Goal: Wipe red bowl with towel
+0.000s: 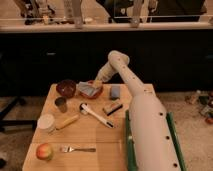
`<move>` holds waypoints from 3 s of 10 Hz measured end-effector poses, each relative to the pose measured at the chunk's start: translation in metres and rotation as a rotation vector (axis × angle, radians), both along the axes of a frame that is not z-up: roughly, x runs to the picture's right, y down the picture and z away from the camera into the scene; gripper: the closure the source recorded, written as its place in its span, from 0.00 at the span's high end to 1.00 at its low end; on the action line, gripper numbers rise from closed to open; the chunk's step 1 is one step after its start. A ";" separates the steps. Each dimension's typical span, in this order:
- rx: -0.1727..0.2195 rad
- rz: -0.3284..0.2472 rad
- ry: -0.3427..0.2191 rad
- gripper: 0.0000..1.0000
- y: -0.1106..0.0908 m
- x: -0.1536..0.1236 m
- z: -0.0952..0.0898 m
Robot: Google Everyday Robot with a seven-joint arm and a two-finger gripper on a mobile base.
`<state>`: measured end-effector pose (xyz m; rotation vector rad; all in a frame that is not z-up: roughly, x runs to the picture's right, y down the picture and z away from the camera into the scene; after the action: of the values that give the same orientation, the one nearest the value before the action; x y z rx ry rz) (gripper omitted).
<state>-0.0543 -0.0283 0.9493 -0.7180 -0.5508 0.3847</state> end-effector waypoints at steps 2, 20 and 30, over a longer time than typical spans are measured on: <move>-0.001 0.007 0.013 0.15 -0.004 0.006 0.005; -0.037 -0.017 0.002 0.15 -0.002 0.005 0.009; -0.071 -0.052 -0.011 0.15 -0.002 -0.019 0.030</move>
<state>-0.0731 -0.0298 0.9790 -0.8020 -0.5302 0.3528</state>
